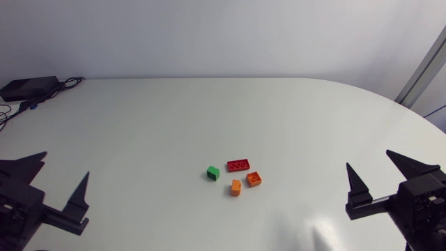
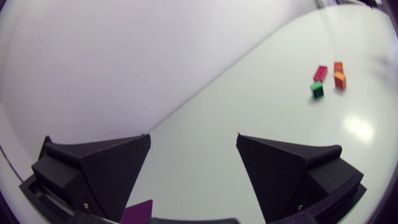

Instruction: Disassemble duplo

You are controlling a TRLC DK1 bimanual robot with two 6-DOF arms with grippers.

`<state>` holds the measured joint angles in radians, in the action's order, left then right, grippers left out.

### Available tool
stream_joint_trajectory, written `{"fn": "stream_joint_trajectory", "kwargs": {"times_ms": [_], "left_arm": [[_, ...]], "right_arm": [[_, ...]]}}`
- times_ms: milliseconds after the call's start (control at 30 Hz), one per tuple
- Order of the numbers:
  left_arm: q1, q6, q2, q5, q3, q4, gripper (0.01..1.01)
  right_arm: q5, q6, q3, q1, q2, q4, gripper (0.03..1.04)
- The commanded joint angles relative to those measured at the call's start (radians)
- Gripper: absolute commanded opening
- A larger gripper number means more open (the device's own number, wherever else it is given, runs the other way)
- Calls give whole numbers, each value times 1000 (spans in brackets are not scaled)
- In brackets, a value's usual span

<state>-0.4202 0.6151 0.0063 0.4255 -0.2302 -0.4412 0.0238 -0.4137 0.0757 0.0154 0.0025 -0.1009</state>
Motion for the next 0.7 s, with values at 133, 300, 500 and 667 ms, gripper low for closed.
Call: {"fn": "stream_joint_trajectory", "kwargs": {"times_ms": [133,300,500,667], "left_arm": [[64,121,-20,-73,45,-47,984],[121,28,-20,-163,54,-59,984],[179,46,-20,-166,78,52,984],[227,71,-11,-177,106,133,984]], "right_arm": [[-2,89,-28,78,-9,-46,995],[-22,73,-22,153,-9,-86,995],[-27,81,-22,179,-7,-86,995],[-22,92,-22,192,-7,-85,995]]}}
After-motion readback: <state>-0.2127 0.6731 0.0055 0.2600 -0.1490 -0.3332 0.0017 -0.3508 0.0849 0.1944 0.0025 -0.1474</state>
